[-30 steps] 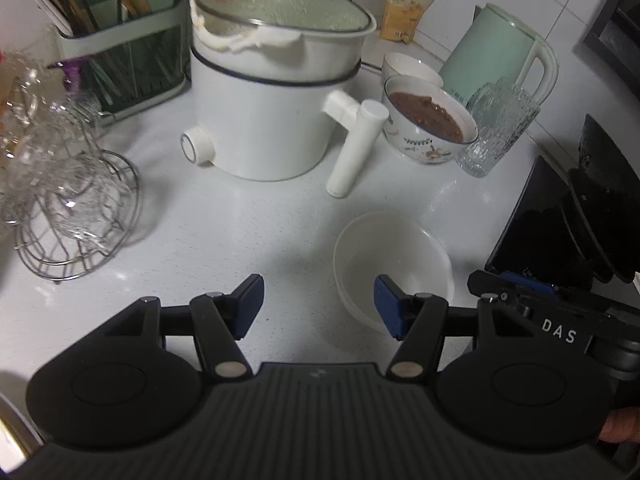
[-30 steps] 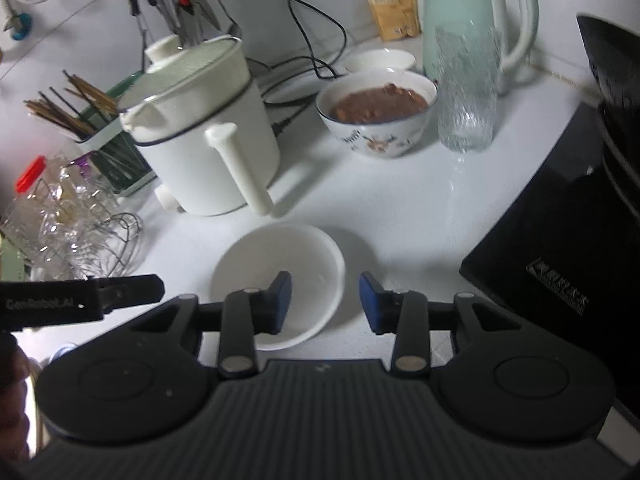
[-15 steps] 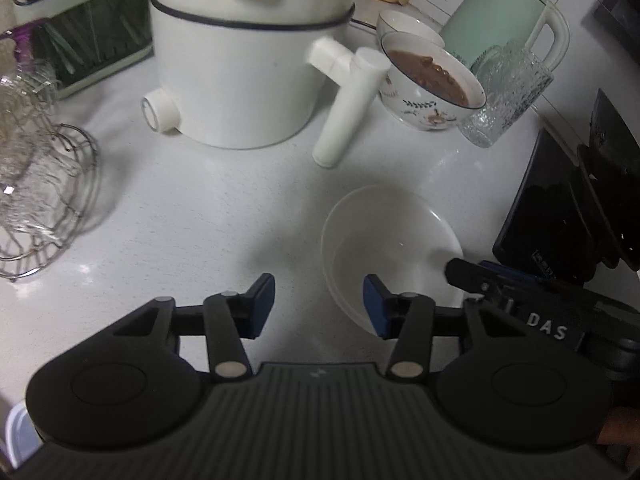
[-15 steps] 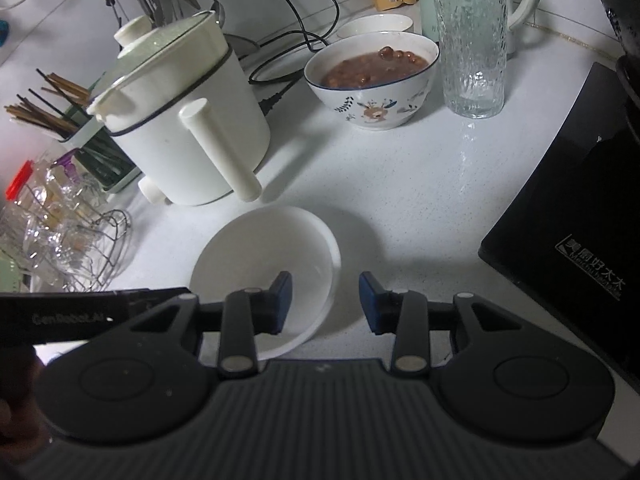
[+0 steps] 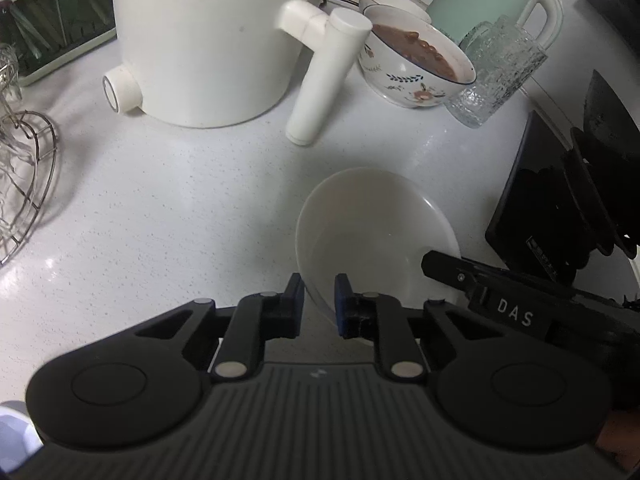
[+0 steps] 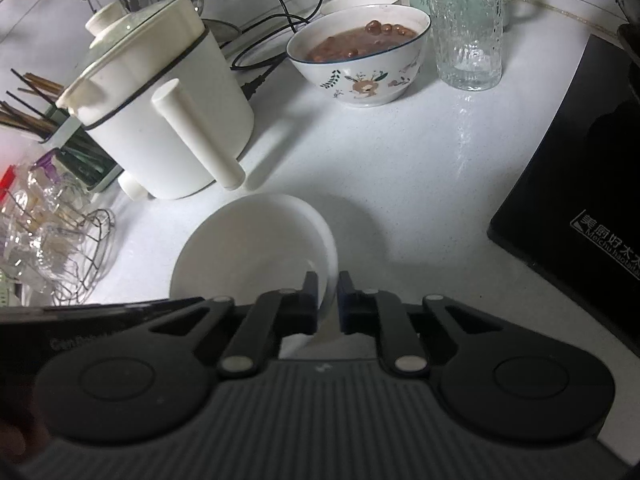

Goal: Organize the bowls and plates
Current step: 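Close both grippers on the white bowl's rim and lift it, then carry the white bowl over the nested light-blue bowls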

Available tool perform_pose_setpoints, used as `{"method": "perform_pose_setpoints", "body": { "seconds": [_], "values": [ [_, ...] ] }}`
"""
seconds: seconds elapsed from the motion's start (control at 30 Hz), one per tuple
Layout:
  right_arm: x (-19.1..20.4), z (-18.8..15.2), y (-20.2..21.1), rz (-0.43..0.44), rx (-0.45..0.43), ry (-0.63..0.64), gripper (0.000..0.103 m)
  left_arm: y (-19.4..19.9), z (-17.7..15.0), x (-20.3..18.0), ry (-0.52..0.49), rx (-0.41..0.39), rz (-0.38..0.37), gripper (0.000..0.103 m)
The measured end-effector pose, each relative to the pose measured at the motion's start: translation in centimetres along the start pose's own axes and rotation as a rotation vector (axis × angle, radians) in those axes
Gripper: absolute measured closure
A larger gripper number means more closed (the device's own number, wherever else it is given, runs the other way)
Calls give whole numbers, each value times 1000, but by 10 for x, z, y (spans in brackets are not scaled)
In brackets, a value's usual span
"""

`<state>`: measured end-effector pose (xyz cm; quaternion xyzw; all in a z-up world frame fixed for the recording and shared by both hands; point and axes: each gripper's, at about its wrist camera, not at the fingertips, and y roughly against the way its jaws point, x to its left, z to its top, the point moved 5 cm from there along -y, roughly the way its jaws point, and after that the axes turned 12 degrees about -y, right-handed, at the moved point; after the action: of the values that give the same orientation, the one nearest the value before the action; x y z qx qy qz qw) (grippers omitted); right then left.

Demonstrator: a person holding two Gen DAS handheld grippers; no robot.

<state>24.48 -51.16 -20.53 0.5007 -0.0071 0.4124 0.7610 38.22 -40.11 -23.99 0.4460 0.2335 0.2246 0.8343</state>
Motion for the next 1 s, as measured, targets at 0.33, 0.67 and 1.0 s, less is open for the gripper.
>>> {"method": "perform_pose_setpoints", "body": {
  "seconds": [0.33,0.67,1.0],
  "values": [
    [4,1,13,27,33,-53,91,26,-3,-1,51,-6,-15,84],
    [18,0,44,87,40,-78,91,67,-7,-1,65,-38,-12,84],
    [42,3,77,142,35,-46,91,113,-13,2,90,-72,-13,84]
  ]
}}
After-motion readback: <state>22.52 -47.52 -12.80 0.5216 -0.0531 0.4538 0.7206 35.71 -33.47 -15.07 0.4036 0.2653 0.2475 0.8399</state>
